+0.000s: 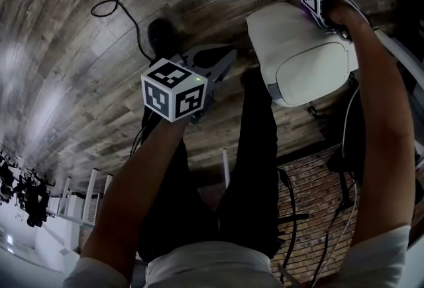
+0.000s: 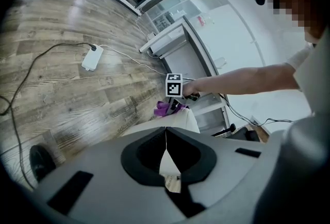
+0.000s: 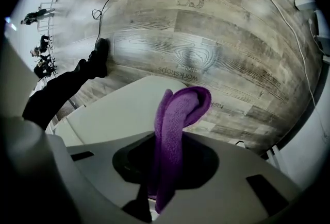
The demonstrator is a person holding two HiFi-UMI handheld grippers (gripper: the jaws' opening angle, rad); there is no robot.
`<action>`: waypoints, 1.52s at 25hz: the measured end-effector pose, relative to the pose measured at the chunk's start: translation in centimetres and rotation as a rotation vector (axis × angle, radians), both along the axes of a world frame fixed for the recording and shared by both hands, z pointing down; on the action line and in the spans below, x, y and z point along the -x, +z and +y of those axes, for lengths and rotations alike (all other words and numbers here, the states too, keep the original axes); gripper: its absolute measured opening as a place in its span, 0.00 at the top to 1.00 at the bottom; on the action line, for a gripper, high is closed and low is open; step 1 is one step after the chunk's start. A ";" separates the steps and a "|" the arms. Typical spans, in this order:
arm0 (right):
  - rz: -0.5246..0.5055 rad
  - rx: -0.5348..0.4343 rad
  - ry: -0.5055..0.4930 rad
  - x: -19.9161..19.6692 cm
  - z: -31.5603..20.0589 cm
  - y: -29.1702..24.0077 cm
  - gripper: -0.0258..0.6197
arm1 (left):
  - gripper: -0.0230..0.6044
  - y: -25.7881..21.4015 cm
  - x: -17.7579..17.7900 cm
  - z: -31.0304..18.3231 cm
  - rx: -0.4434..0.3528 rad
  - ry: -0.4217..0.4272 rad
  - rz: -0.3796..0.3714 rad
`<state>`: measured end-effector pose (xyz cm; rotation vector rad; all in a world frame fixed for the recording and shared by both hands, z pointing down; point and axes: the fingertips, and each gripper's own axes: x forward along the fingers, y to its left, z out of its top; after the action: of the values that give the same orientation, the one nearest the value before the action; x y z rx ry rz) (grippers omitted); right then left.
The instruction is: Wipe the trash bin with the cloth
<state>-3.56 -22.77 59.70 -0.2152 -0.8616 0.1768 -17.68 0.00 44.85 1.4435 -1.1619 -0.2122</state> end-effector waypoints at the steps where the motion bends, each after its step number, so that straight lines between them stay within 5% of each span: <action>1: 0.000 0.003 -0.005 0.1 0.3 0.0 0.84 | 0.96 0.0 0.0 0.0 0.000 -0.002 0.001; 19: -0.004 0.098 -0.039 3.5 9.2 -0.4 0.84 | 0.96 1.1 2.0 2.4 0.016 -0.074 0.014; 33: 0.047 0.237 -0.084 5.0 22.0 0.4 0.84 | 0.96 2.8 5.1 6.2 0.074 -0.148 0.008; 38: 0.044 0.421 0.115 6.4 29.8 -0.5 0.84 | 0.96 3.4 6.2 7.4 0.092 -0.175 -0.001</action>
<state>-9.93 7.01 59.24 -0.5533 -0.7869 0.4696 -23.84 7.44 48.21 1.2627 -1.2836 -0.2765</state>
